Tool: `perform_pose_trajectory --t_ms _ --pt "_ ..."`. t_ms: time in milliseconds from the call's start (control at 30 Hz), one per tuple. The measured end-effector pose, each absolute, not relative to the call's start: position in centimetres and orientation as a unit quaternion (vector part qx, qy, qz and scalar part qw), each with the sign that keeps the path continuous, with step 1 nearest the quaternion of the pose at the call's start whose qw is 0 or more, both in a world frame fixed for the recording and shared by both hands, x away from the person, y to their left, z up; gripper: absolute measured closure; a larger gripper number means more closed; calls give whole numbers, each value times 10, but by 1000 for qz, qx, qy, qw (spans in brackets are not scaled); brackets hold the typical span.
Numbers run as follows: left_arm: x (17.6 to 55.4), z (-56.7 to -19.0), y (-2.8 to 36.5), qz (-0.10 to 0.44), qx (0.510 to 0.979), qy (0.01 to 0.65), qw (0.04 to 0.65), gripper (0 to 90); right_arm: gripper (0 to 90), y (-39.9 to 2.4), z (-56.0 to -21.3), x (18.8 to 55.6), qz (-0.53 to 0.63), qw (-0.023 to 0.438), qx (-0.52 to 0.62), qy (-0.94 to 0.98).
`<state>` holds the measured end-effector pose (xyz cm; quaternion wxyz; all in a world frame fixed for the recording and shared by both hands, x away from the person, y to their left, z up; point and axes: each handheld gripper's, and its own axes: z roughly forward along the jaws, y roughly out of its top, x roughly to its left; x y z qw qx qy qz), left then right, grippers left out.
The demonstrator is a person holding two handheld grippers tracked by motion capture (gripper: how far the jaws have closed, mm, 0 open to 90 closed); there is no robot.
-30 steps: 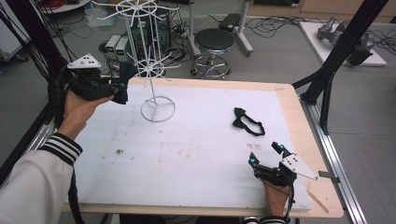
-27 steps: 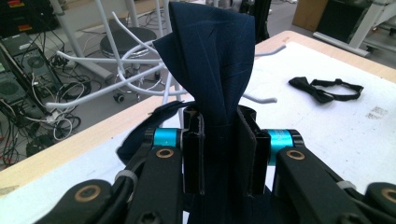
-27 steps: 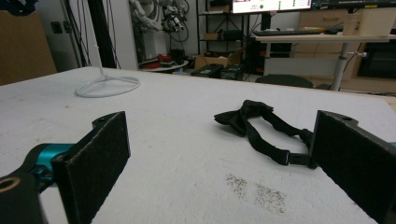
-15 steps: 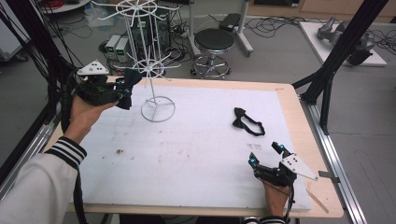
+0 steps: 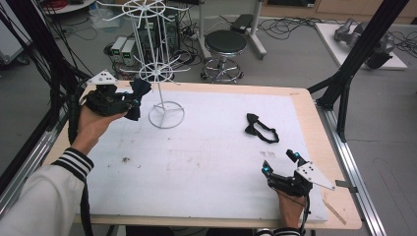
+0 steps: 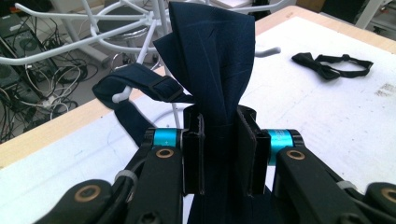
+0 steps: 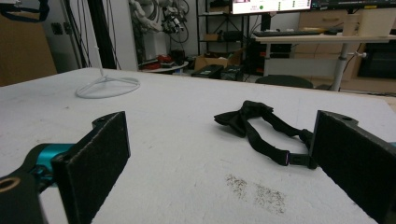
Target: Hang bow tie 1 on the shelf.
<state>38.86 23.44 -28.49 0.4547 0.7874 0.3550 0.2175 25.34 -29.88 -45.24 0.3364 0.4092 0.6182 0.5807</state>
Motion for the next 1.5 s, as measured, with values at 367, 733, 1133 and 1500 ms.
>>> perform_pose_trajectory --t_ms 367,733,1133,1500 --pt "387 -287 236 201 784 370 456 689 42 -300 -452 254 584 338 409 615" --pt "374 -289 241 188 785 345 479 195 42 -300 -453 253 583 339 409 615" --pt "348 -307 262 179 769 289 541 179 42 -298 -452 253 578 345 406 619" --pt "323 -334 276 200 748 261 576 173 42 -297 -452 253 573 346 407 622"
